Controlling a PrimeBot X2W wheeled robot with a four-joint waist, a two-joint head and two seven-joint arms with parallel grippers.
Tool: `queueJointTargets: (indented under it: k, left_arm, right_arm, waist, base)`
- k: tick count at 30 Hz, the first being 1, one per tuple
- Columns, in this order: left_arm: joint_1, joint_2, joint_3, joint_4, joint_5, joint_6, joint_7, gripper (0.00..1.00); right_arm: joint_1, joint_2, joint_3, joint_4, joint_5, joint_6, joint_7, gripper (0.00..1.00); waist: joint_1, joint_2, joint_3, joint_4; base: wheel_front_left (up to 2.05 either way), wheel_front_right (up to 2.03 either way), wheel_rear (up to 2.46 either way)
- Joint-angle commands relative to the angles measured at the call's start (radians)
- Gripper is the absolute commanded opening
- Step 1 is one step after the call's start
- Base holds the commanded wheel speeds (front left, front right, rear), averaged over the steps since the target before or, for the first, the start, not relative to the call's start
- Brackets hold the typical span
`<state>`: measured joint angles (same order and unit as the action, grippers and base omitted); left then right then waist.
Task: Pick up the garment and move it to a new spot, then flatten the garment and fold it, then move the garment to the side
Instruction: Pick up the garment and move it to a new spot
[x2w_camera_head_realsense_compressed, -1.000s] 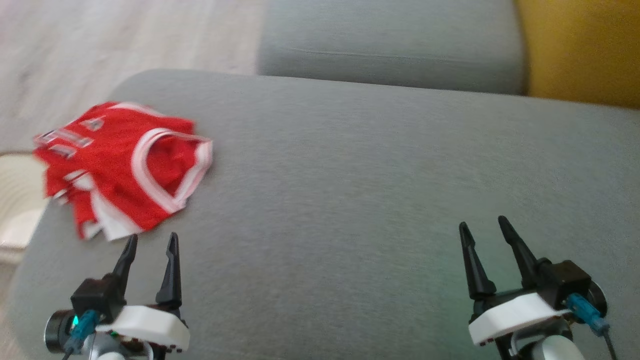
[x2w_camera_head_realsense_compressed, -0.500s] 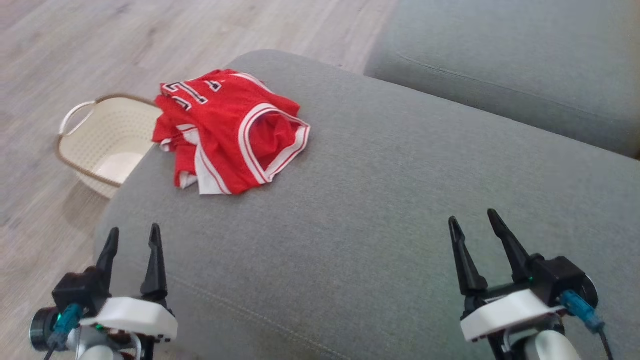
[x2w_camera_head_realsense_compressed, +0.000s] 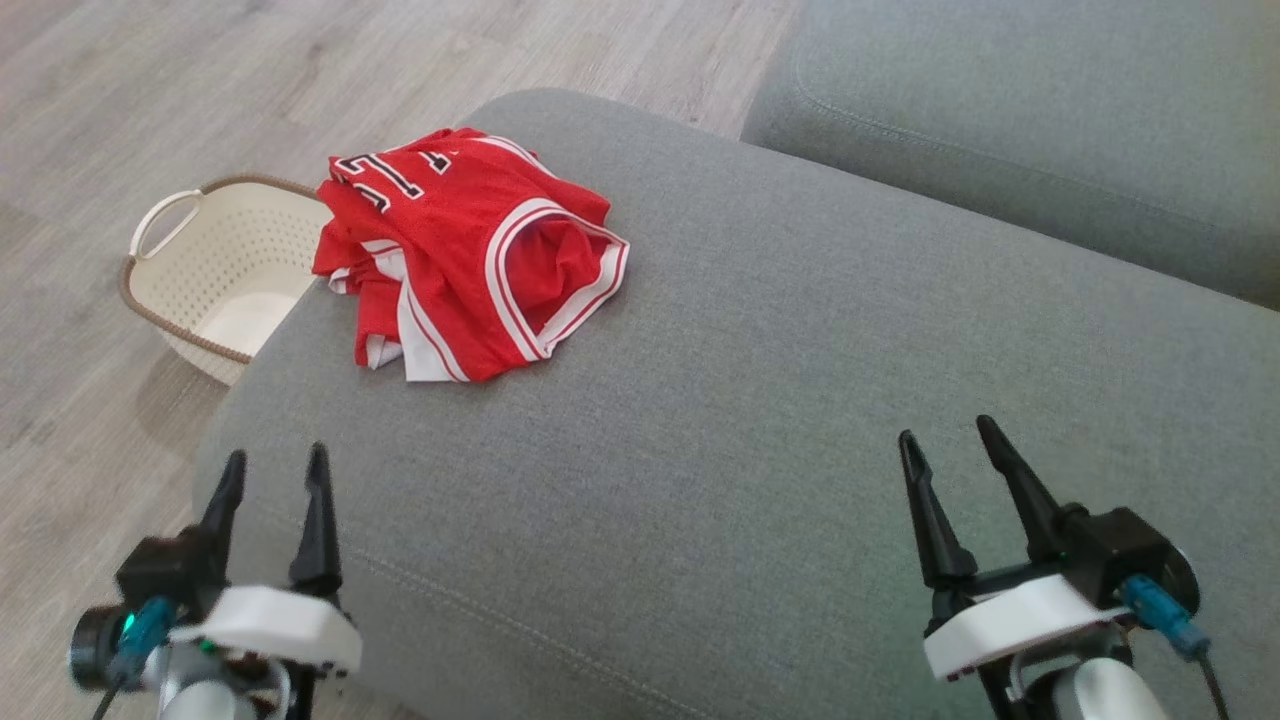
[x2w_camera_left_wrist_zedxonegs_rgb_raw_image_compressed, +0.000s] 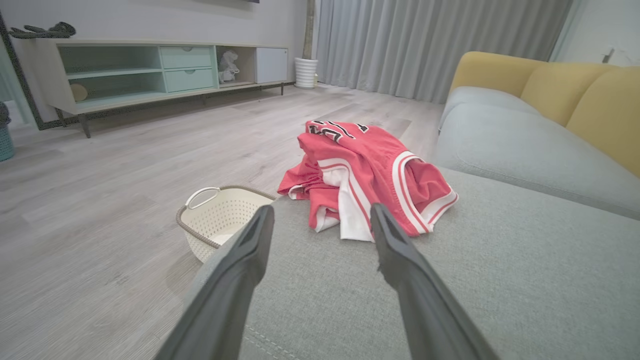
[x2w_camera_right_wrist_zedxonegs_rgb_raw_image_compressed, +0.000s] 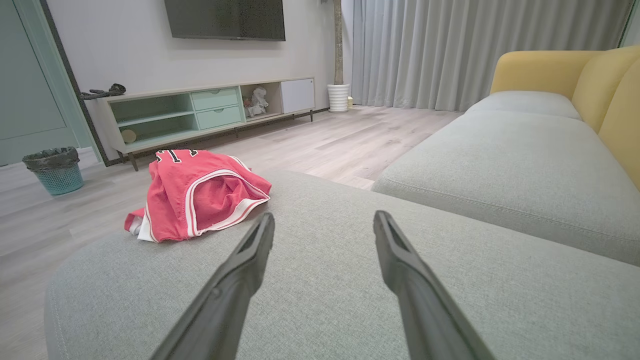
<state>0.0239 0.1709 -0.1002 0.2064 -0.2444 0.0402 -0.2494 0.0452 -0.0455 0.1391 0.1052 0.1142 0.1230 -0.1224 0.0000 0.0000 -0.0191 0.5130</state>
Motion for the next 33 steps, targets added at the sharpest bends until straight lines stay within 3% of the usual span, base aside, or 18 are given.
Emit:
queueJointTargets:
  k: [1,13,21,26,29,30,31,32,33]
  left_arm:
    - [-0.091,0.011,0.020,-0.014,0.010,-0.010,-0.012,1.00]
    - [-0.342,-0.002,0.031,0.170,-0.011,-0.049,-0.012,1.00]
    - [-0.632,0.026,0.039,0.516,-0.041,-0.104,0.005,1.00]
    - [-0.790,0.070,0.025,0.781,-0.048,-0.133,0.070,1.00]
    - [-0.840,0.081,0.028,0.871,-0.060,-0.137,0.091,1.00]
    - [-0.853,0.084,0.031,0.894,-0.063,-0.136,0.090,0.91]
    - [-0.863,0.087,0.030,0.913,-0.064,-0.136,0.086,0.38]
    - [-0.871,0.088,0.030,0.928,-0.065,-0.136,0.078,0.00]
    - [-0.877,0.092,0.027,0.941,-0.062,-0.131,0.068,0.00]
  right_arm:
    - [-0.036,-0.005,0.008,-0.044,-0.009,0.008,0.009,1.00]
    - [-0.117,-0.005,0.002,-0.156,-0.117,0.008,0.111,1.00]
    - [-0.167,-0.007,0.014,-0.202,-0.163,0.008,0.157,1.00]
    - [-0.175,-0.007,0.033,-0.194,-0.155,0.008,0.153,1.00]
    - [-0.177,-0.007,0.033,-0.188,-0.151,0.008,0.147,1.00]
    - [-0.178,-0.007,0.033,-0.184,-0.150,0.008,0.145,1.00]
    - [-0.178,-0.006,0.031,-0.180,-0.147,0.008,0.143,1.00]
    - [-0.178,-0.006,0.029,-0.177,-0.145,0.008,0.140,1.00]
    - [-0.178,-0.006,0.027,-0.174,-0.143,0.008,0.137,1.00]
  waist:
    - [0.0000,0.0000,0.010,0.001]
    - [0.0000,0.0000,0.235,-0.106]
    - [0.0000,0.0000,0.369,-0.192]
    - [0.0000,0.0000,0.393,-0.244]
    - [0.0000,0.0000,0.394,-0.255]
    - [0.0000,0.0000,0.391,-0.258]
    - [0.0000,0.0000,0.388,-0.260]
    - [0.0000,0.0000,0.383,-0.261]
    - [0.0000,0.0000,0.377,-0.262]
  base:
    - [0.00,0.00,0.00]
    - [0.00,0.00,0.00]
    - [0.00,0.00,0.00]
    - [0.00,0.00,0.00]
    - [0.00,0.00,0.00]
    - [0.00,0.00,0.00]
    - [0.00,0.00,0.00]
    - [0.00,0.00,0.00]
    - [0.00,0.00,0.00]
